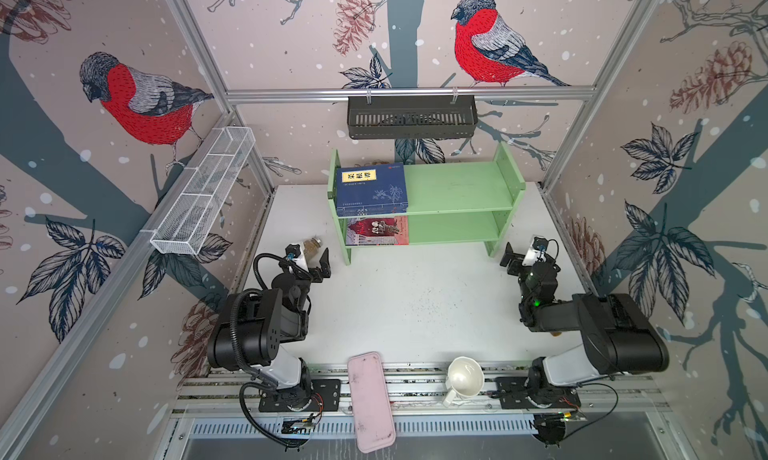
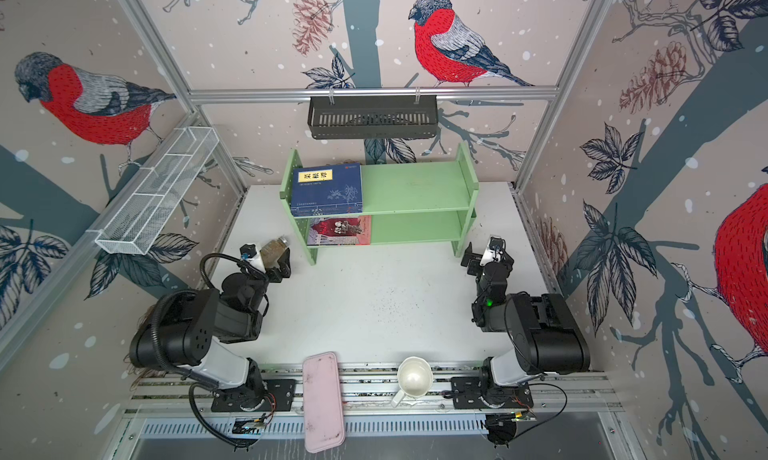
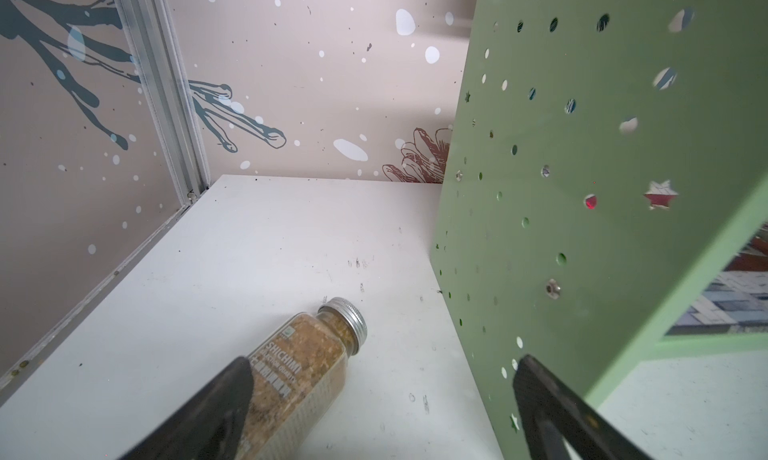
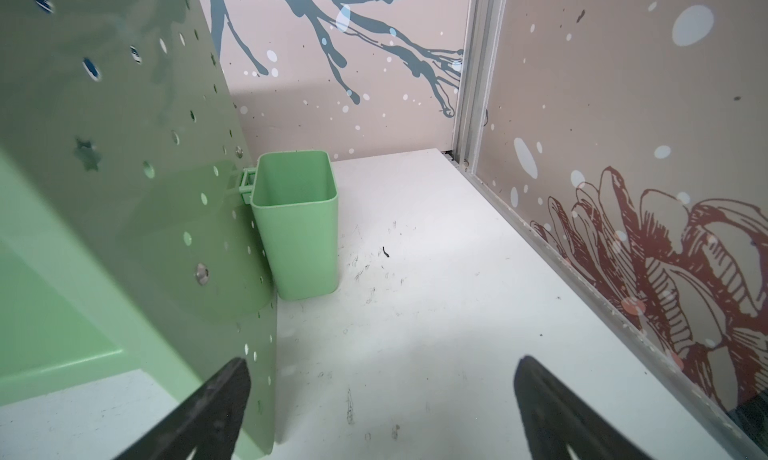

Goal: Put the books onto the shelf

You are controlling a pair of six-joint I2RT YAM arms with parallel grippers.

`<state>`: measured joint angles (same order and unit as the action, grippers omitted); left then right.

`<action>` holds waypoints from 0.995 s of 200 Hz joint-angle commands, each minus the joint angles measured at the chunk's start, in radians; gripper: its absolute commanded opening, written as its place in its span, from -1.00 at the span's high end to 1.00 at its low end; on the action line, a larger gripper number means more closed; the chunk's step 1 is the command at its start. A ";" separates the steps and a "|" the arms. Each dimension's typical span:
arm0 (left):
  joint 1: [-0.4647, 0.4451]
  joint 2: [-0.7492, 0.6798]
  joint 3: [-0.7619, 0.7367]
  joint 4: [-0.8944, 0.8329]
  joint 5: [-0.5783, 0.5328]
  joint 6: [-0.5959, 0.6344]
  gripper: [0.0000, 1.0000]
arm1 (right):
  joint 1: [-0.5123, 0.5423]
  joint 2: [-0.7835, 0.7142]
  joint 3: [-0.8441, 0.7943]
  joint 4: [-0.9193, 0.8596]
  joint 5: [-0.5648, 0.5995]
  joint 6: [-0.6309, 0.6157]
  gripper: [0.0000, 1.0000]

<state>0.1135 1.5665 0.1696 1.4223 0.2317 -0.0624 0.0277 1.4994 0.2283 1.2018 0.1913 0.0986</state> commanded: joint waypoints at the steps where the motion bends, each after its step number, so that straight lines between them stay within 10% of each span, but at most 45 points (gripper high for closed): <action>1: -0.002 -0.002 0.003 0.013 -0.012 0.013 -0.95 | 0.001 0.004 0.008 -0.007 0.007 -0.011 -1.00; 97: -0.001 -0.002 0.004 0.014 -0.012 0.013 -0.95 | -0.002 -0.006 -0.008 0.011 -0.010 -0.015 -1.00; 131: -0.001 -0.002 0.004 0.013 -0.013 0.013 -0.95 | 0.055 -0.013 -0.239 0.445 -0.010 -0.089 -1.00; 157: -0.002 -0.002 0.003 0.013 -0.013 0.013 -0.95 | -0.009 0.000 0.030 -0.056 -0.015 -0.007 -1.00; 180: 0.000 -0.002 0.005 0.012 -0.014 0.013 -0.95 | -0.012 0.002 -0.090 0.191 0.014 0.003 -1.00; 199: -0.002 -0.003 0.004 0.011 -0.013 0.013 -0.95 | -0.023 -0.012 -0.026 0.026 -0.005 0.014 -1.00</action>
<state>0.1135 1.5658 0.1699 1.4014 0.2317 -0.0616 0.0151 1.4982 0.1459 1.3289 0.1902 0.0811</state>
